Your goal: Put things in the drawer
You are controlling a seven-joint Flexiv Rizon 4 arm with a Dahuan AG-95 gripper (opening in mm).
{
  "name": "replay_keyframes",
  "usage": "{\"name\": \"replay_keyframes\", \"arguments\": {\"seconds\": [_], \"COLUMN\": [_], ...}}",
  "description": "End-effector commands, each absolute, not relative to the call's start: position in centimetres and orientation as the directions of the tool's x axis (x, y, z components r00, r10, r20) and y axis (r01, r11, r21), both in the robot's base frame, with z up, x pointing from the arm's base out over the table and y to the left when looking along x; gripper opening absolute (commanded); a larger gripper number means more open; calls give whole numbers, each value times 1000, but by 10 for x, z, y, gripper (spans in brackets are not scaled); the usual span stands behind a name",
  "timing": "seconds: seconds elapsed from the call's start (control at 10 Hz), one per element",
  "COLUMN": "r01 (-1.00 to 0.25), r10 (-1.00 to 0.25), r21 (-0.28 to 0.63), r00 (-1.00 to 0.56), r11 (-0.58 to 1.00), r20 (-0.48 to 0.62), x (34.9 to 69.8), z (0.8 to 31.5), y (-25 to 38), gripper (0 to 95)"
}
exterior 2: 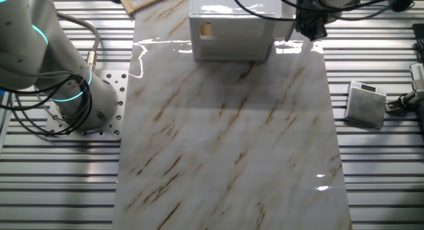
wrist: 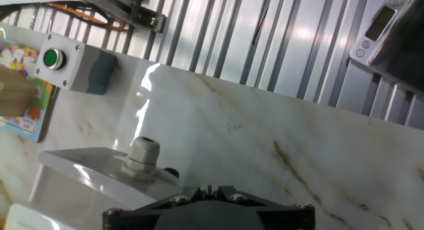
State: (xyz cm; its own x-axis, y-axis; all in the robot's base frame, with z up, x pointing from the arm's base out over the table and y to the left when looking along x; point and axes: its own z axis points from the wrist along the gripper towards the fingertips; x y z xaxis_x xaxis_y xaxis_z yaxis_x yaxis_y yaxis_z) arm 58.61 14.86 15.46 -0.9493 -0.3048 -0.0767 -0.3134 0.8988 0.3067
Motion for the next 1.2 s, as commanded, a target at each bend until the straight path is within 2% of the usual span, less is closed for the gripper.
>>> {"name": "replay_keyframes", "arguments": {"seconds": [0.1, 1.2], "r01": [-324, -377], "r10": [-316, -382], "r21": [304, 268], "r00": [-946, -923], "r11": [896, 887], "r20": [-76, -37], "x": [586, 585], "z": [154, 154], "y": [148, 148], "gripper": [0, 0]}}
